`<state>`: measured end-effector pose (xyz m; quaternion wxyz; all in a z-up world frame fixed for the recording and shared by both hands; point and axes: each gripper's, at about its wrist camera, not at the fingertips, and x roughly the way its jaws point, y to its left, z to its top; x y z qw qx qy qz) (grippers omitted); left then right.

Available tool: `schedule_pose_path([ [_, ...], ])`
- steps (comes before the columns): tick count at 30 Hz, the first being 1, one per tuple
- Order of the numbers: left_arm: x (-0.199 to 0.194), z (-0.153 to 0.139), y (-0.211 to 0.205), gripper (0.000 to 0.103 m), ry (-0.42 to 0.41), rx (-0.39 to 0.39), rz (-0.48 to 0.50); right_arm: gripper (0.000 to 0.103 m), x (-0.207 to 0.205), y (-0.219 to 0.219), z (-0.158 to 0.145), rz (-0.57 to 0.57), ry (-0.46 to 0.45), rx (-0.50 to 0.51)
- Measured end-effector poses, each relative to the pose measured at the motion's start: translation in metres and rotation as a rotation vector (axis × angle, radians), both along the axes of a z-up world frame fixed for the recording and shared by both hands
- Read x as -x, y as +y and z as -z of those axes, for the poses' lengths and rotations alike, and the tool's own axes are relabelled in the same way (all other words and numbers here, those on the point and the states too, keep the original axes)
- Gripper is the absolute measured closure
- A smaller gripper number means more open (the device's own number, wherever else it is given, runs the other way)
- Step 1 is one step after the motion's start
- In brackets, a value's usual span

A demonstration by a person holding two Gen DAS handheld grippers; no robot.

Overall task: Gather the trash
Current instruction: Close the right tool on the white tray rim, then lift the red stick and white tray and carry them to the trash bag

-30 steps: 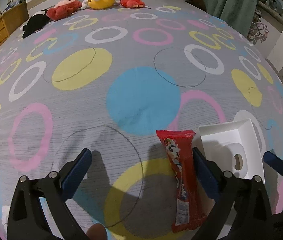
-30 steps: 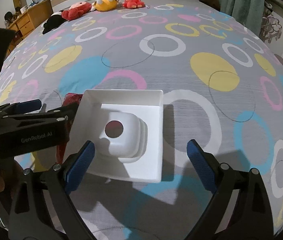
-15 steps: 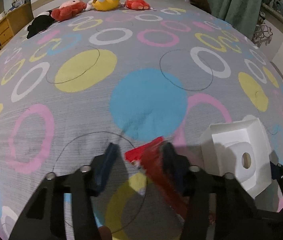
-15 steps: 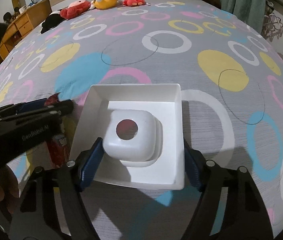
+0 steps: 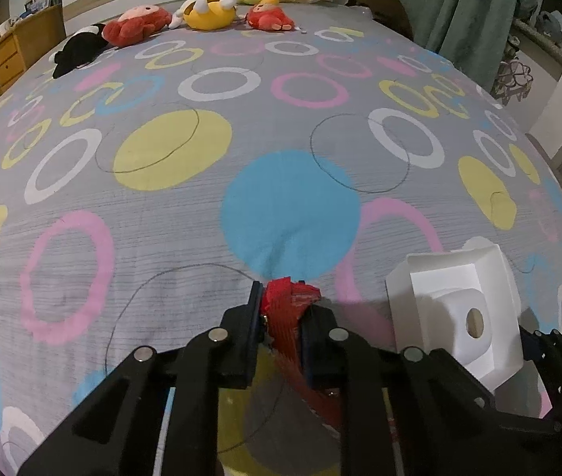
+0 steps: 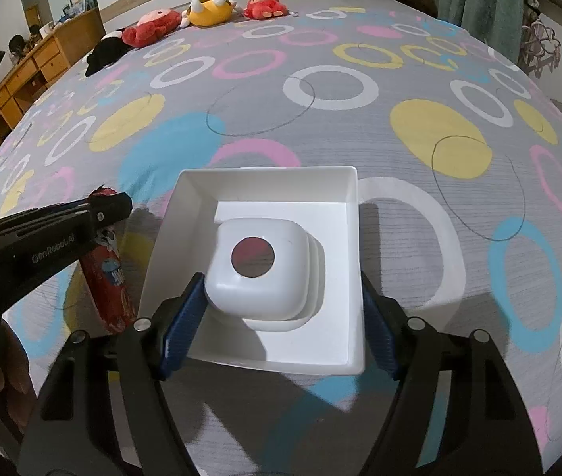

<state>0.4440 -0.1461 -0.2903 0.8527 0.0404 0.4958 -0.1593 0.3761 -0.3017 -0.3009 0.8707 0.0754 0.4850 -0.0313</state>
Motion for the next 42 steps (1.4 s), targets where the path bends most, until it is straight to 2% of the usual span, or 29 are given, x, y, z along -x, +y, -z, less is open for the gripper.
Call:
schedule_pose_path([
  [6,0.004,-0.009,0.002,0.088,-0.019,0.014,0.002,0.032,0.003,0.001,-0.006,-0.003,-0.011,-0.006],
  [29,0.019,-0.021,0.008,0.088,-0.056,-0.022,-0.006,0.032,0.022,0.002,-0.021,-0.007,-0.028,0.013],
  [42,0.055,-0.041,0.031,0.088,-0.106,-0.040,-0.027,0.032,0.057,0.017,-0.041,-0.031,-0.066,0.033],
])
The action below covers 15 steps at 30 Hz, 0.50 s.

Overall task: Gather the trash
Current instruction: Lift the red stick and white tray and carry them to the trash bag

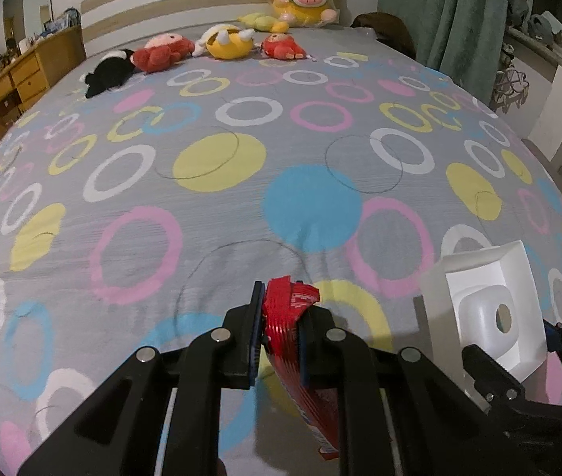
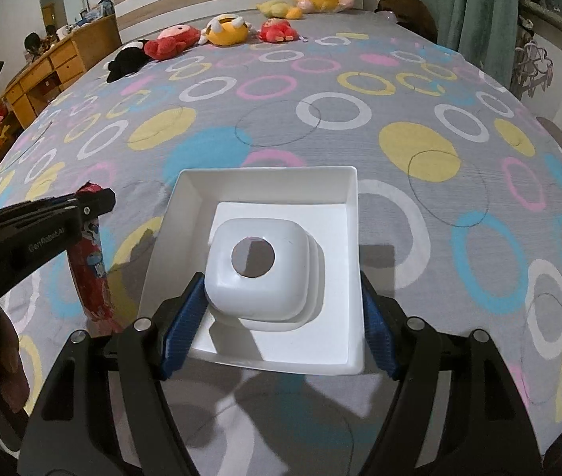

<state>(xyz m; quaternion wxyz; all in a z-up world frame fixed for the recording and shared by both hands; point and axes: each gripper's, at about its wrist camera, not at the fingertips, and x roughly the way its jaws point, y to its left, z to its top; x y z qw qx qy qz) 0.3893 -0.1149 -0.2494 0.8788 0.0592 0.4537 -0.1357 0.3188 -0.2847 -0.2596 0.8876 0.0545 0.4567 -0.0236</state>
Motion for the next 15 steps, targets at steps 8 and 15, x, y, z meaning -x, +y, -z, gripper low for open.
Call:
schedule_pose_path([
  [8,0.041,-0.025,0.019,0.088,-0.060,-0.011,0.007,0.032,0.038,0.018,-0.020,-0.019,-0.025,0.025],
  [15,0.074,-0.044,0.036,0.088,-0.087,0.007,0.012,0.032,0.068,0.026,-0.034,-0.013,-0.037,0.028],
])
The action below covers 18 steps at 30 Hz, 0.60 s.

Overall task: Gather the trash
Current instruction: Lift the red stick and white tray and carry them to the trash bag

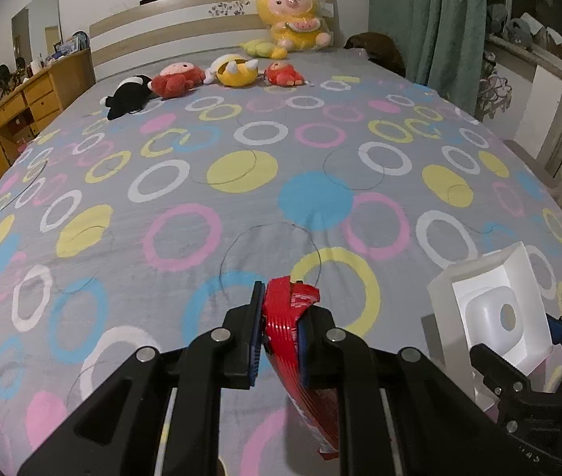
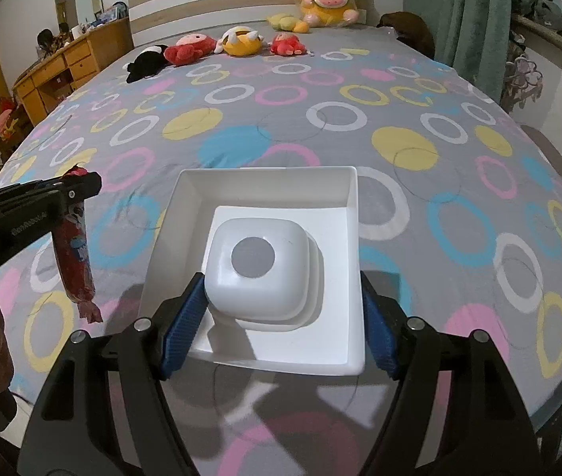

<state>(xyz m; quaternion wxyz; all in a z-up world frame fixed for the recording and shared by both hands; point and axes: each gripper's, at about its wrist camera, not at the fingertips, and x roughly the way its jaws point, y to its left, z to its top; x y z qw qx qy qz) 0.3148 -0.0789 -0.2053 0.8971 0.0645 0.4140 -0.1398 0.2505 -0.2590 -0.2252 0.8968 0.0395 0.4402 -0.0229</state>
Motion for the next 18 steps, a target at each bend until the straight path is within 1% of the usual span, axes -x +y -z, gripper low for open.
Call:
schedule_pose_path([
  [4,0.022,-0.013,0.009,0.088,-0.024,0.009,0.007,0.032,0.022,0.003,-0.011,0.007,-0.015,0.001],
  [9,0.061,-0.041,0.026,0.088,-0.069,0.038,0.011,0.032,0.055,0.008,-0.029,0.004,-0.035,0.001],
  [12,0.082,-0.052,0.034,0.088,-0.099,0.031,0.006,0.032,0.078,0.012,-0.042,-0.005,-0.048,0.003],
  [18,0.124,-0.067,0.052,0.088,-0.120,0.015,-0.015,0.032,0.123,0.020,-0.070,-0.020,-0.080,-0.009],
])
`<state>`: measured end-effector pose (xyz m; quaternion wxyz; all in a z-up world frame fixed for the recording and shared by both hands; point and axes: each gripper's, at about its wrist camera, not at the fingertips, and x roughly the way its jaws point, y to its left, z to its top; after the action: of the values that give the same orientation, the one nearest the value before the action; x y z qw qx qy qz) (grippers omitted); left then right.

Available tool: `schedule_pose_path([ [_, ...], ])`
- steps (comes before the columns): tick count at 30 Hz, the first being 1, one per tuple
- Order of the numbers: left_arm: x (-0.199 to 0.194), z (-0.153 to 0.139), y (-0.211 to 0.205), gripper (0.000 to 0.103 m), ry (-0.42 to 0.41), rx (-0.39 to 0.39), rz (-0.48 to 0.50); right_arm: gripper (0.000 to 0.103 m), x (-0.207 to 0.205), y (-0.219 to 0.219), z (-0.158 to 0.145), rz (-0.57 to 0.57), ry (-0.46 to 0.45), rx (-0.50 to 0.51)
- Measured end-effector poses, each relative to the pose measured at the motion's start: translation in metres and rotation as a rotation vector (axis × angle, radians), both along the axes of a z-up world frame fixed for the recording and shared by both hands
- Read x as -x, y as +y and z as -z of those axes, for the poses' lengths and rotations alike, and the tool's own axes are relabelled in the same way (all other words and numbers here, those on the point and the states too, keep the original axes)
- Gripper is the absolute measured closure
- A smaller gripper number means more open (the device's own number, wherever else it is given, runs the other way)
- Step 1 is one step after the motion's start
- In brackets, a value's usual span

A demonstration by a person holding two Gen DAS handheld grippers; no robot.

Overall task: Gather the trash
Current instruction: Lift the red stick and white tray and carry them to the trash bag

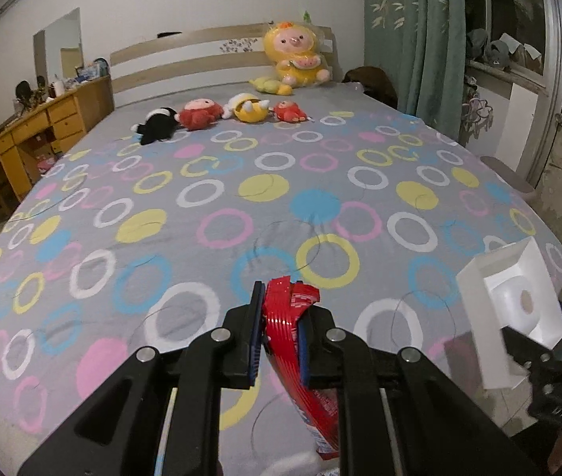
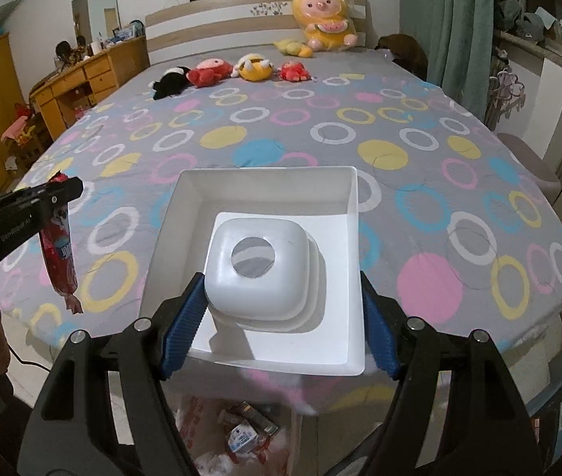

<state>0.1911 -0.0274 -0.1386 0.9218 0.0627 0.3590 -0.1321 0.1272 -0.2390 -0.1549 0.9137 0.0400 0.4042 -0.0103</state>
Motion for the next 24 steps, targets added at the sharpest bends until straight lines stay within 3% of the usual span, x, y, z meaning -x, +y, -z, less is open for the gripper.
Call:
schedule_pose_path([
  [12,0.083,-0.026,0.030,0.088,-0.013,-0.040,-0.005,0.032,0.079,0.019,-0.025,-0.032,-0.037,-0.056],
  [17,0.116,-0.012,0.030,0.088,0.026,-0.053,0.022,0.032,0.112,0.029,-0.021,-0.048,-0.050,-0.060],
  [24,0.147,0.032,0.013,0.088,0.109,-0.087,0.081,0.032,0.136,0.035,0.002,-0.056,-0.023,-0.035],
])
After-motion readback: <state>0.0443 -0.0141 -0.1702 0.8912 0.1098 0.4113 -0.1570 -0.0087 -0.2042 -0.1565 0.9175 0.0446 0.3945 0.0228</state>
